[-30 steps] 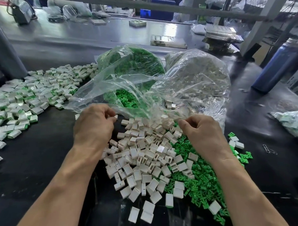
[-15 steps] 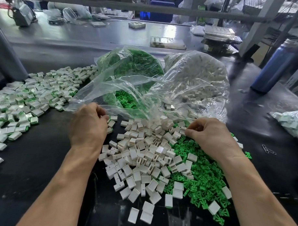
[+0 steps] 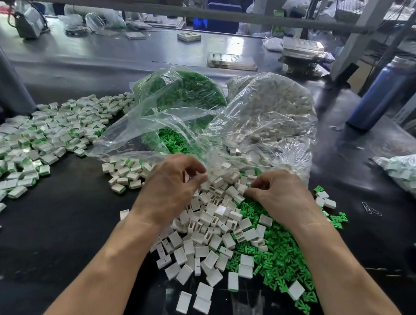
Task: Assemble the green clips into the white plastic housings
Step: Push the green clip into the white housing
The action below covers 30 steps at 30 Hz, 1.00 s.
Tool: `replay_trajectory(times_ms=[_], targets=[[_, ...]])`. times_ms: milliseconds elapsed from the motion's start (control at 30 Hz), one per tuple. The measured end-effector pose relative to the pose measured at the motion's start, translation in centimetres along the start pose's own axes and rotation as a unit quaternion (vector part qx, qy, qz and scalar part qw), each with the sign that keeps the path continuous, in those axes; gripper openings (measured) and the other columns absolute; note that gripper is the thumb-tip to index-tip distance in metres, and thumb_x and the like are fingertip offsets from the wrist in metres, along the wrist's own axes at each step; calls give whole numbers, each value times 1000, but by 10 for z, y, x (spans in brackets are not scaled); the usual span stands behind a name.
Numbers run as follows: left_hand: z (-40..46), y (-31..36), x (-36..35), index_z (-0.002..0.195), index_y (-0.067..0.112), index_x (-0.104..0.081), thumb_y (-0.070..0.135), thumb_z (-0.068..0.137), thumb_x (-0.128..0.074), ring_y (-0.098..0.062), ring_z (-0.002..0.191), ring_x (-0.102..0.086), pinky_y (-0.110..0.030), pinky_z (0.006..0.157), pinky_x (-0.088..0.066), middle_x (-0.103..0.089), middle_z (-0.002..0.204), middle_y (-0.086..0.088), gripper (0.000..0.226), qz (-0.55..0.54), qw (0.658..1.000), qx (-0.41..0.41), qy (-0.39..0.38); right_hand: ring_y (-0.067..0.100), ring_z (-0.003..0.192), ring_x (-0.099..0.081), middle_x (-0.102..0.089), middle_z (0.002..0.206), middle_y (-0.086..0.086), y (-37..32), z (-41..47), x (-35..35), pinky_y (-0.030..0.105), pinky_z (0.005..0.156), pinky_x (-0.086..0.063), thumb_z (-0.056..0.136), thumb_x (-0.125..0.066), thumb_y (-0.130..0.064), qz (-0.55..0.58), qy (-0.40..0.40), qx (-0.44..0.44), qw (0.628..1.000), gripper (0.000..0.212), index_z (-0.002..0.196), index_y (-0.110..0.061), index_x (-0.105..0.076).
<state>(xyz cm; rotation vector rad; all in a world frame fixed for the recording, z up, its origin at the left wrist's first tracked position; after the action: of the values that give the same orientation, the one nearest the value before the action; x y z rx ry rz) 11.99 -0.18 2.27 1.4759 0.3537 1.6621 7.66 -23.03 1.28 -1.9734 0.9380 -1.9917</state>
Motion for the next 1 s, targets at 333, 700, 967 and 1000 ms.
replay_trajectory(times_ms=[333,700,967,1000], targets=[[4,8,-24,131,38,-67,25,100,-64,-6,105,-52,-19,97,-36,-55,112,17,33,113,991,-36,-56,5,84,-65,-69,86,-17,-3,1,-4,42,88,-60,93,-77,-38,53,25,10,998,7,91,-32,-77],[2,2,-22,115,33,-63,33,96,-69,-8,108,-55,-31,107,-46,-55,113,18,20,107,992,-2,-70,6,83,-66,-67,87,-8,-10,-6,2,24,75,-56,99,-69,-33,136,91,67,984,10,93,-25,-69],[1,4,-19,112,34,-60,38,96,-68,-6,103,-58,-33,105,-50,-57,109,19,18,100,993,-3,-63,9,74,-73,-73,80,-4,-11,-6,2,27,71,-61,93,-77,-27,221,117,66,966,10,88,-26,-69],[1,4,-18,113,34,-61,38,96,-68,-5,100,-59,-31,103,-51,-58,109,18,19,86,995,-4,-52,7,70,-72,-73,77,-3,-11,-6,2,26,68,-61,92,-78,-27,230,118,64,964,10,87,-26,-69]])
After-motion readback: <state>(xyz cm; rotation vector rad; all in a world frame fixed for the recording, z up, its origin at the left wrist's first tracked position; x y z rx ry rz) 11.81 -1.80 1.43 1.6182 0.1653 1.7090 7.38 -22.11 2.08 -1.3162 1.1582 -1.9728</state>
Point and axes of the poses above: each hand's wrist, its own z-axis towards the middle knuckle, its own x-axis out of the back of the hand, y = z × x, the point moved 5 cm from there along z, towards the middle knuckle
